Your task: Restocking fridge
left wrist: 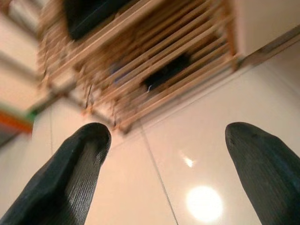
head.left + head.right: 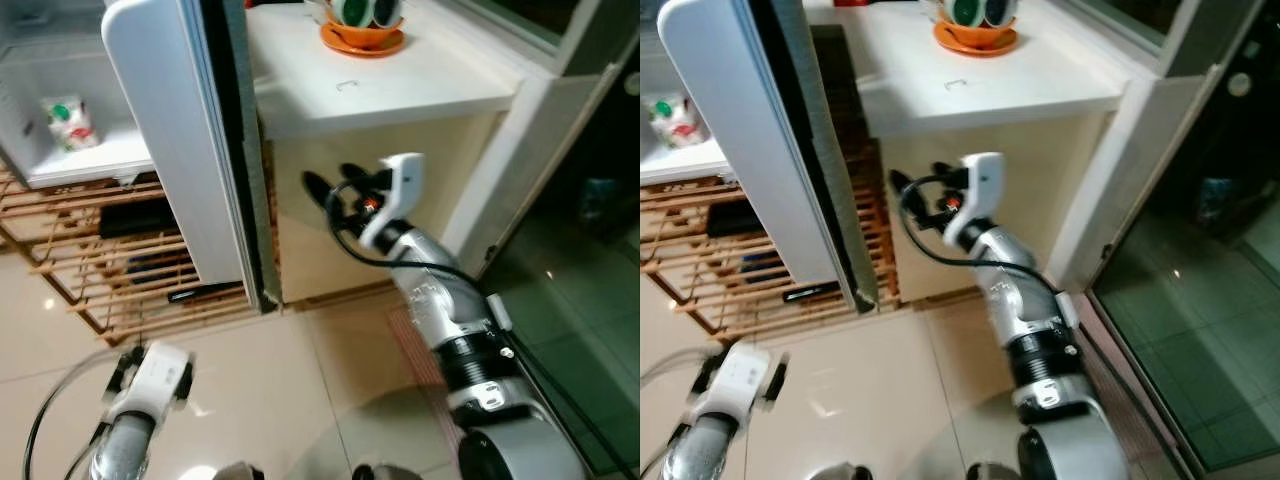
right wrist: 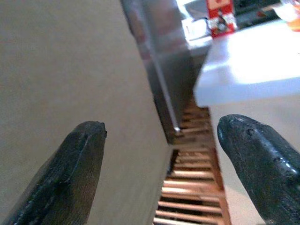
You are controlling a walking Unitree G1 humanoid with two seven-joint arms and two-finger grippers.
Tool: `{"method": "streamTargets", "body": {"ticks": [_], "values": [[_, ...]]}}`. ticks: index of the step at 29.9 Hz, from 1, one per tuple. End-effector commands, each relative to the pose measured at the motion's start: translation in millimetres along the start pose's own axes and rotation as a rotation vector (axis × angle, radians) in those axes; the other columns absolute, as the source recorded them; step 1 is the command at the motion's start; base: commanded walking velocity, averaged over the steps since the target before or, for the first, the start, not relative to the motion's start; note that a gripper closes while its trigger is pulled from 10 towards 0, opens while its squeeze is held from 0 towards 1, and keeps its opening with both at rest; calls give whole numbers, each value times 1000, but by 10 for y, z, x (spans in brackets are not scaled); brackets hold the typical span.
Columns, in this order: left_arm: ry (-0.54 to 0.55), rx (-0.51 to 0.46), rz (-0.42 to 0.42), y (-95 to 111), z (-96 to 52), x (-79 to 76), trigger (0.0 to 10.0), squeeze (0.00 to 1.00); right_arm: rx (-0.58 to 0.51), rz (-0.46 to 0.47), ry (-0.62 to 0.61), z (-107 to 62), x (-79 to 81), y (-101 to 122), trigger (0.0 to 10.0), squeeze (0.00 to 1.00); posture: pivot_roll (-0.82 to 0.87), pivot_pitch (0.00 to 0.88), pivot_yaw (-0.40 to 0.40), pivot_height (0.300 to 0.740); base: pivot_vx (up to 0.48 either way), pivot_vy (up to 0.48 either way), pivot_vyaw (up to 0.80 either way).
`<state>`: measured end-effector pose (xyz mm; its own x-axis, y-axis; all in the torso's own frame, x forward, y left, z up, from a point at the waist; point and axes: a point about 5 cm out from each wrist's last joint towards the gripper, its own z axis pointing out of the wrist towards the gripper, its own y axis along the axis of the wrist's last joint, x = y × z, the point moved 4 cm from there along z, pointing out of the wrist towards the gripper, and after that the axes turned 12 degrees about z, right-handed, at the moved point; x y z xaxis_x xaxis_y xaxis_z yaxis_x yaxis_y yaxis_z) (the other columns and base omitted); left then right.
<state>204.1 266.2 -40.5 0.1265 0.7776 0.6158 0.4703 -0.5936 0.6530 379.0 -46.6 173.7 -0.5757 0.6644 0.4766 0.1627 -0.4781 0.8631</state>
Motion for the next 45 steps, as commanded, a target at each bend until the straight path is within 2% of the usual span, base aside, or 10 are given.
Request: {"method": "streamTargets", "body": {"ticks": [1,6,10,18,21,25,26,28,40,45], "values": [[50,34,-108,-33,44,45,10000,0,-3,-6,14,34,60,33,10000,0,3,0,-44,740,0,0,0],[55,159,-220,-327,41,-29,10000,0,6,-1,10,68,82,4,10000,0,14,0,-55,740,0,0,0],[37,162,-255,-244,136,-102,10000,0,7,12,20,212,273,-42,10000,0,30,0,-74,740,0,0,0],[25,45,-248,137,366,-114,10000,0,27,122,343,601,1461,-93,10000,0,62,0,-97,740,0,0,0],[38,6,-257,233,405,-88,10000,0,20,140,390,605,1588,-27,10000,0,68,0,-98,740,0,0,0],[55,-68,-255,392,438,-37,10000,0,15,135,358,583,1458,-13,10000,0,60,0,-88,740,0,0,0],[47,-140,-239,566,442,-35,10000,0,21,123,262,529,1164,-68,10000,0,45,0,-75,740,0,0,0],[40,-185,-245,682,442,-49,10000,0,32,114,185,456,921,-123,10000,0,39,0,-70,740,0,0,0],[24,-231,-288,844,444,-73,10000,0,64,40,-54,61,166,-268,10000,0,16,0,-57,740,0,436,0],[9,-237,-283,889,465,-63,10000,0,86,-89,-185,-179,-214,-345,10000,0,12,0,-50,740,0,480,0]]}}
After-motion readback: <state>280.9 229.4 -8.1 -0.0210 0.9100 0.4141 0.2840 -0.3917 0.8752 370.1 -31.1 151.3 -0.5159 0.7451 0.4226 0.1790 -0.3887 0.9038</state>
